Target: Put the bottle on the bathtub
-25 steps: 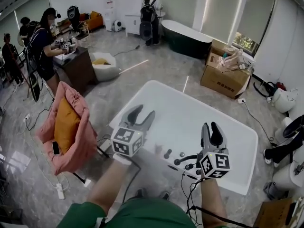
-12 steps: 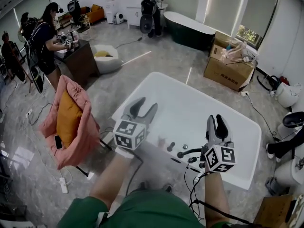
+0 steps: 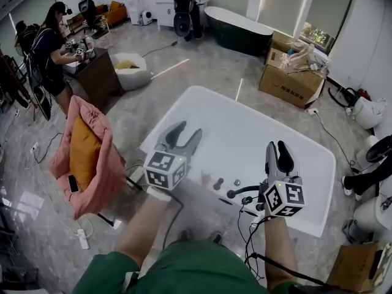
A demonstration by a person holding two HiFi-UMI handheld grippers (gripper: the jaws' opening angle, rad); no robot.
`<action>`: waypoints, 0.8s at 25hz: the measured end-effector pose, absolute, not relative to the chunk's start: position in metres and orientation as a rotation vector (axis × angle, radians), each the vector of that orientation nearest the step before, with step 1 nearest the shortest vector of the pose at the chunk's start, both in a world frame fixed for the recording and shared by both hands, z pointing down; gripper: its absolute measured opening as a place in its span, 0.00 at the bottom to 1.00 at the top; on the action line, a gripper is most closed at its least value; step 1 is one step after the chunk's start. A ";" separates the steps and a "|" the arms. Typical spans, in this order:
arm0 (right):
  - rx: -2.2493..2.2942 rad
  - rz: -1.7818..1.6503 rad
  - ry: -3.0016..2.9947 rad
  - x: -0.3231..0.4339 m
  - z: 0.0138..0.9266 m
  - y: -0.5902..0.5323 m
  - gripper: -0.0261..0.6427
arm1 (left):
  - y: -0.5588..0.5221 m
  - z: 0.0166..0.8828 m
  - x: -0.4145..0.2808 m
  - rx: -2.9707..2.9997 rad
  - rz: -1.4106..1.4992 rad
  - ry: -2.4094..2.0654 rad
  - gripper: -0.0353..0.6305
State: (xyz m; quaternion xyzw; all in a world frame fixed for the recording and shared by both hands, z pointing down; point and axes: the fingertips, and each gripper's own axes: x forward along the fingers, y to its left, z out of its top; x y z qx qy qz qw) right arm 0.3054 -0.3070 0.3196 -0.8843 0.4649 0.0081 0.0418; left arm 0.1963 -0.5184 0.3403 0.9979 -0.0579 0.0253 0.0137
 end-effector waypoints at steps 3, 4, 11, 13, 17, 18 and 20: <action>-2.708 0.018 1.420 0.309 0.320 -0.310 0.20 | -0.521 0.342 0.201 3.107 0.085 -0.169 0.37; -2.709 0.016 1.419 0.310 0.320 -0.311 0.20 | -0.522 0.342 0.202 3.106 0.086 -0.167 0.37; -2.706 0.006 1.434 0.312 0.323 -0.317 0.20 | -0.527 0.346 0.206 3.099 0.097 -0.161 0.36; -2.706 0.003 1.439 0.314 0.325 -0.319 0.20 | -0.527 0.348 0.208 3.097 0.101 -0.160 0.36; -2.707 -0.001 1.442 0.317 0.328 -0.323 0.20 | -0.531 0.353 0.210 3.095 0.112 -0.162 0.36; -2.707 -0.003 1.440 0.317 0.328 -0.324 0.20 | -0.532 0.355 0.210 3.093 0.115 -0.161 0.36; -2.706 -0.010 1.436 0.318 0.330 -0.327 0.20 | -0.535 0.358 0.210 3.088 0.121 -0.159 0.36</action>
